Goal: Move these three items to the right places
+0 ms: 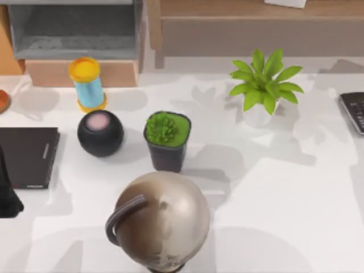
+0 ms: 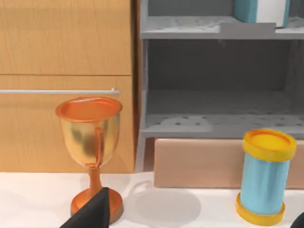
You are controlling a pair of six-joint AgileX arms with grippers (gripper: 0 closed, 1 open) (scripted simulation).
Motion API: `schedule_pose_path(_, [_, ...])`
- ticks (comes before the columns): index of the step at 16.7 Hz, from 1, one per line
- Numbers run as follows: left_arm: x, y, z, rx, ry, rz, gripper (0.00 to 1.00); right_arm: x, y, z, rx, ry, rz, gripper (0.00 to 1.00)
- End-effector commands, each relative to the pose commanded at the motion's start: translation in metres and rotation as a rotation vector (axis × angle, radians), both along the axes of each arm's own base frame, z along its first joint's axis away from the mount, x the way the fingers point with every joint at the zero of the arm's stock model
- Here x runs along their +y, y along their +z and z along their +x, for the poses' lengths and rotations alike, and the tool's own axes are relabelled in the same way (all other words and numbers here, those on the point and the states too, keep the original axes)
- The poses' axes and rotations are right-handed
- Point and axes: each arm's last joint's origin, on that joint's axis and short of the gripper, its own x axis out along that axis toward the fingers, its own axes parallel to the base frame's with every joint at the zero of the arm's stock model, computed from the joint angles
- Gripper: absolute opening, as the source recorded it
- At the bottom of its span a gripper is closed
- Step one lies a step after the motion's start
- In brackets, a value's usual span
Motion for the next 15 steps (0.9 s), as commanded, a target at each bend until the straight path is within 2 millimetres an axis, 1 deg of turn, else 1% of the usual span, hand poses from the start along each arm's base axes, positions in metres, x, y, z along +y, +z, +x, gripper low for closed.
schedule_pose_path(2, [0.000,0.000,0.000,0.000,0.000,0.000,1.00,-0.025,0.036,-0.001,-0.226,0.011,-0.073,0.00])
schedule_pose_path(4, [0.000,0.000,0.000,0.000,0.000,0.000,1.00,-0.045,0.067,-0.006,-0.421,0.035,-0.172,0.00])
schedule_pose_path(5, [0.000,0.000,0.000,0.000,0.000,0.000,1.00,-0.052,0.080,-0.008,-0.503,0.053,-0.225,0.00])
schedule_pose_path(7, [0.000,0.000,0.000,0.000,0.000,0.000,1.00,-0.062,0.099,-0.009,-0.633,0.096,-0.330,0.00])
schedule_pose_path(10, [0.000,0.000,0.000,0.000,0.000,0.000,1.00,-0.067,0.113,-0.006,-0.743,0.159,-0.440,0.00])
schedule_pose_path(15, [0.000,0.000,0.000,0.000,0.000,0.000,1.00,-0.067,0.114,-0.004,-0.763,0.177,-0.463,0.00])
